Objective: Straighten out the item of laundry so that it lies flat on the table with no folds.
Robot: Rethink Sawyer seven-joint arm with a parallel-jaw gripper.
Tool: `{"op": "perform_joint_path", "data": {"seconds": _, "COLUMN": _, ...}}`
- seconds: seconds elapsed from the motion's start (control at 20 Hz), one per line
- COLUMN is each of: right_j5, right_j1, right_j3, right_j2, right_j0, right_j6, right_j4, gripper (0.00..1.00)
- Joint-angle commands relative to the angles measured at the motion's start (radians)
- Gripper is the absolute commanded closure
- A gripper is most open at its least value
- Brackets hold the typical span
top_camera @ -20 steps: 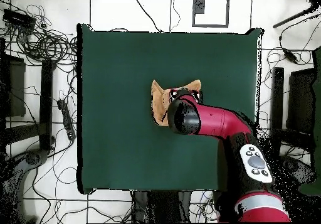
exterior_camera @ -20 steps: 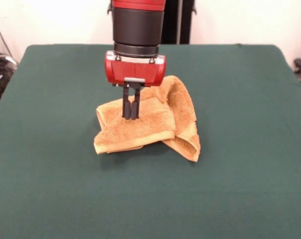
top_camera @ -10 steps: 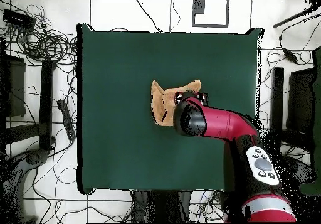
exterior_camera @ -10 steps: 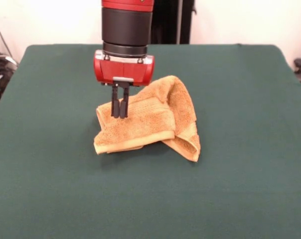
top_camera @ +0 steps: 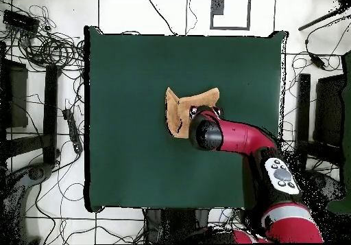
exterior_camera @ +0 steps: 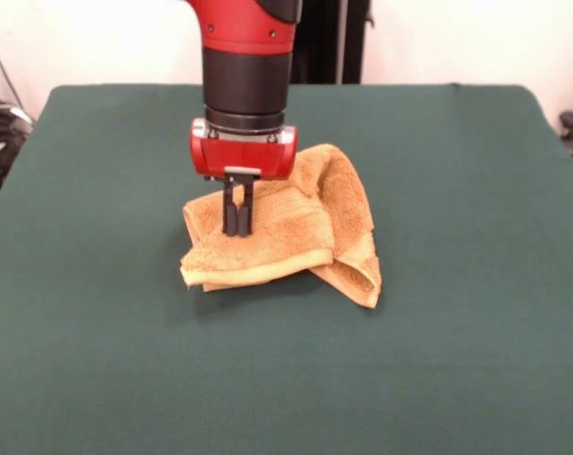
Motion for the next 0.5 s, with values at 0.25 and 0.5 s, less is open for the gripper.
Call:
{"op": "perform_joint_path", "data": {"seconds": 0.25, "right_j5": 0.027, "right_j1": 0.107, "right_j3": 0.033, "right_j2": 0.075, "right_j0": 0.011, "right_j6": 0.051, "right_j4": -0.053, "gripper": 1.00}}
{"op": "perform_joint_path", "data": {"seconds": 0.5, "right_j5": 0.036, "right_j1": 0.101, "right_j3": 0.033, "right_j2": 0.072, "right_j0": 0.013, "right_j6": 0.046, "right_j4": -0.059, "gripper": 1.00}}
